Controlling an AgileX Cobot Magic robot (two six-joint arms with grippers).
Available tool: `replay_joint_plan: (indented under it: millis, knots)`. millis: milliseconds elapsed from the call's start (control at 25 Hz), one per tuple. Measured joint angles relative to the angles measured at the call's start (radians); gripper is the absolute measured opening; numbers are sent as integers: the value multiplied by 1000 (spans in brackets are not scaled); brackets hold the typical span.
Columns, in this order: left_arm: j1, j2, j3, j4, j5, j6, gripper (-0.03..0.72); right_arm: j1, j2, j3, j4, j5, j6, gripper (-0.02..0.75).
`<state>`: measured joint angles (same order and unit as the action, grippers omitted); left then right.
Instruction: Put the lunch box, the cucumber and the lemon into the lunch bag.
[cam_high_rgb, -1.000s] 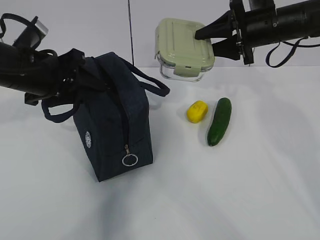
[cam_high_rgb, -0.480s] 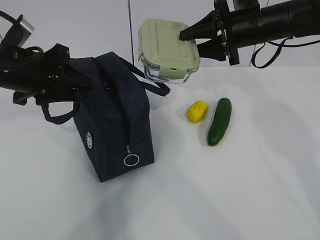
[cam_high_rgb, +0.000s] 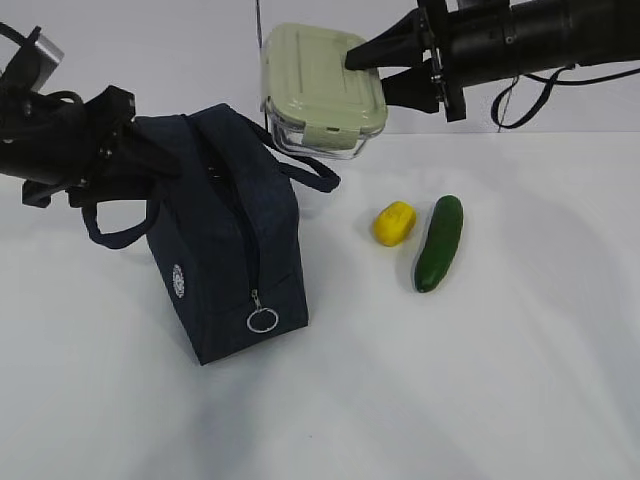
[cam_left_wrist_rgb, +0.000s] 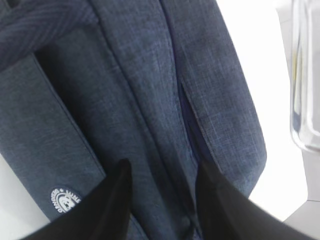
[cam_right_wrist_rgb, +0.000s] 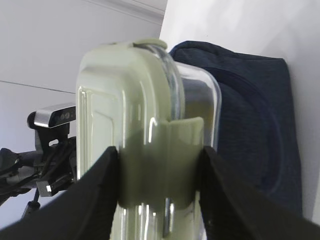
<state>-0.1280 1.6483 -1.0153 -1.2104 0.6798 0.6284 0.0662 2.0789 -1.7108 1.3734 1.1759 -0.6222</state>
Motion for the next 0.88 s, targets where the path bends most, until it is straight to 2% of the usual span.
replay_joint_plan:
  millis: [280, 520, 880]
  knots:
    - [0, 0, 0, -18, -13, 2, 302, 59, -4, -33, 10, 3, 0, 351]
    - [0, 0, 0, -67, -38, 33, 301, 61, -4, -33, 23, 7, 0, 351]
    - [0, 40, 0, -83, -22, 52, 300, 61, -4, -33, 28, 7, 0, 351]
